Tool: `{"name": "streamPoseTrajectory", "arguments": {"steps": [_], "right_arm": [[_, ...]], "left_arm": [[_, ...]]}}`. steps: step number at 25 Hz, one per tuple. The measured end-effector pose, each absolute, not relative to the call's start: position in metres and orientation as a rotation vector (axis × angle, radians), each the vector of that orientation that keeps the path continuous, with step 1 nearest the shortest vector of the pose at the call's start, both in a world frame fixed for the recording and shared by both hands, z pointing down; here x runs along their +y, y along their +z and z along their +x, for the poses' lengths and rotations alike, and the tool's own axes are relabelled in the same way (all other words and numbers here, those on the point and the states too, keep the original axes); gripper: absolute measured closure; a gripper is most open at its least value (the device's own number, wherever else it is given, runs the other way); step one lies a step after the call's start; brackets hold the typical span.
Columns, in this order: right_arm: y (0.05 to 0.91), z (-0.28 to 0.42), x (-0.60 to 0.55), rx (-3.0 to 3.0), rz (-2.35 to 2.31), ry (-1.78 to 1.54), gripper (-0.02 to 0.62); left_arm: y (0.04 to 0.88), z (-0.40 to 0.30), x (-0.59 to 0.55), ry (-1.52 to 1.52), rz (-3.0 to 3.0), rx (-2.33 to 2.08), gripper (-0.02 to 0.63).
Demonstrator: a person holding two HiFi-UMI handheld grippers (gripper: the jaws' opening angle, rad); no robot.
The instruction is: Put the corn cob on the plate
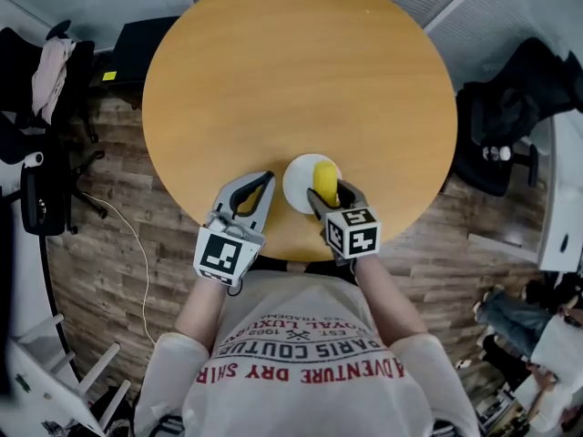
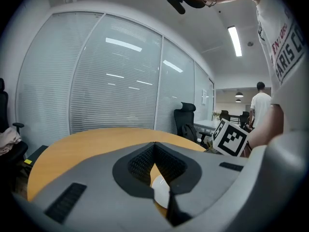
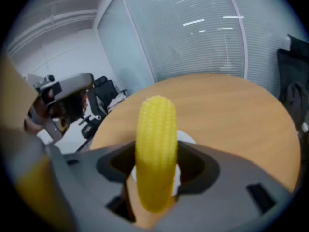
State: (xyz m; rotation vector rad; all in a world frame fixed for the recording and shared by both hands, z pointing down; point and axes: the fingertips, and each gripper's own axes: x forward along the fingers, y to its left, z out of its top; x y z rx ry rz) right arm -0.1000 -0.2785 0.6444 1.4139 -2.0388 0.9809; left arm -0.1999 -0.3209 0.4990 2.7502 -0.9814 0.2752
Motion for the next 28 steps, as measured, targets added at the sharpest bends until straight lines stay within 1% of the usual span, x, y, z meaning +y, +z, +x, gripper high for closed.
{"name": "streamPoseTrajectory", "arguments": {"steps": [10, 28], "right_arm": [[0.689, -0.113, -0.285, -1.949, 1.327, 1.019, 0.325], [0.705, -0.110, -0.293, -1.879, 1.381, 1.028, 0.325]], "left_arm": [[0.527, -0.217, -0.332, 0.311, 2.684, -0.997, 0.574], [0.547, -0.228, -0.336, 0.365, 2.642, -1.036, 0.574]]}}
